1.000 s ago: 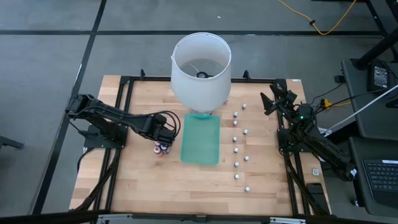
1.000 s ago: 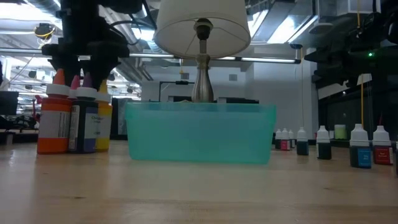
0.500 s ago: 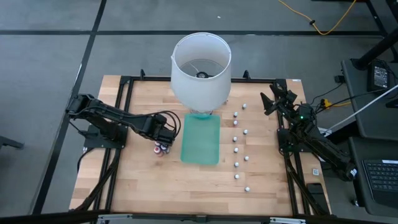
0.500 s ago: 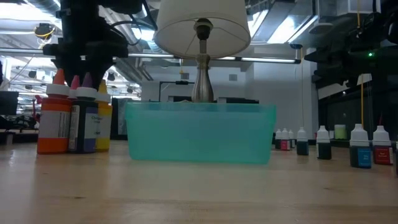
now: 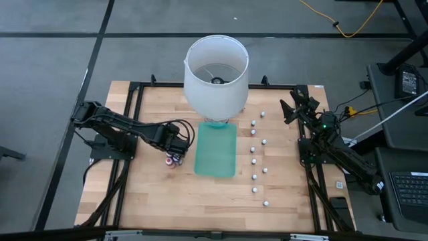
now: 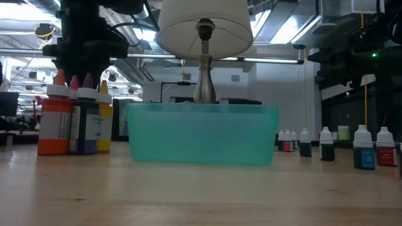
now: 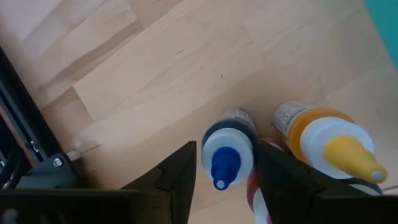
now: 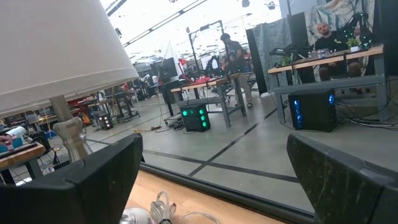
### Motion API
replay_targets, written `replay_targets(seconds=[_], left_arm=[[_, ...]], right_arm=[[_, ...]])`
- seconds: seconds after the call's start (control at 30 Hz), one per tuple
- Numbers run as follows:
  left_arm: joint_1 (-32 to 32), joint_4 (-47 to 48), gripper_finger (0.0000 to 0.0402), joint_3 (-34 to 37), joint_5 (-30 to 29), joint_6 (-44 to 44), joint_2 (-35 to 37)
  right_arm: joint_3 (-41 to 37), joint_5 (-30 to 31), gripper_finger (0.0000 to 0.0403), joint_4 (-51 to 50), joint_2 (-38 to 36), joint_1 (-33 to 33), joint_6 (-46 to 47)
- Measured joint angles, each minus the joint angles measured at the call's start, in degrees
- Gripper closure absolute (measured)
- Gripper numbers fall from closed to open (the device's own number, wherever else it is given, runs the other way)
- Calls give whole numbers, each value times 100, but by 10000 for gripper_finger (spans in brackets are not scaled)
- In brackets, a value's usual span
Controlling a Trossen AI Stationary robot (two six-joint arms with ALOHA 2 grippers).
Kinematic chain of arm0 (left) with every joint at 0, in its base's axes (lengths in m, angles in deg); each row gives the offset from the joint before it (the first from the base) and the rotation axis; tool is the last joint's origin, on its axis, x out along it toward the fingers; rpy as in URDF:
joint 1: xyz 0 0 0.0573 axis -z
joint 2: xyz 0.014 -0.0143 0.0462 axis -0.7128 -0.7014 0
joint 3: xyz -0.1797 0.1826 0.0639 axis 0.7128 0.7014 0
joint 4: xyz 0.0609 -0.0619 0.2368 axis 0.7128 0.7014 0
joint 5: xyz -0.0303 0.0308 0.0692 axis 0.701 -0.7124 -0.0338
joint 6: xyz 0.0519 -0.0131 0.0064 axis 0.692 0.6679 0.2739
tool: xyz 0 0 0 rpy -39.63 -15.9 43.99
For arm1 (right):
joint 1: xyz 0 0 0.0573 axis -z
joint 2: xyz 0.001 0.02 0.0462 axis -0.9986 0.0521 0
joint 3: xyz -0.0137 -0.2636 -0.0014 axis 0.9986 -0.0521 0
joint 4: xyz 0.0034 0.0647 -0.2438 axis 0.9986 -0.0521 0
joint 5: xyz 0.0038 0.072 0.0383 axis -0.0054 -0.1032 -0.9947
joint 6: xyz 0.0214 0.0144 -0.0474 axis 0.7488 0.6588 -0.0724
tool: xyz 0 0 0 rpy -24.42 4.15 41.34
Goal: Pick & Place food coloring
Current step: Put the large blue food coloring bottle into the green bin
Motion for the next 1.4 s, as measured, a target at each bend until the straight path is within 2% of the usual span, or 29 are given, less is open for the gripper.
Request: replay_targets(seconds=[0.43, 0.73, 0.97, 1.4], left_arm=[[-56, -13, 251, 1, 29, 221, -2], [-120, 1, 288, -1, 56, 302, -2], [-165, 0, 283, 1, -16, 390, 0], [-413, 51, 290, -93, -210, 1030, 890]], right_arm=[[0, 0, 4, 0, 0, -1, -1], [0, 0, 4, 0, 0, -2, -1], [0, 0, 4, 0, -1, -1, 0], [0, 0, 4, 0, -2, -2, 0]])
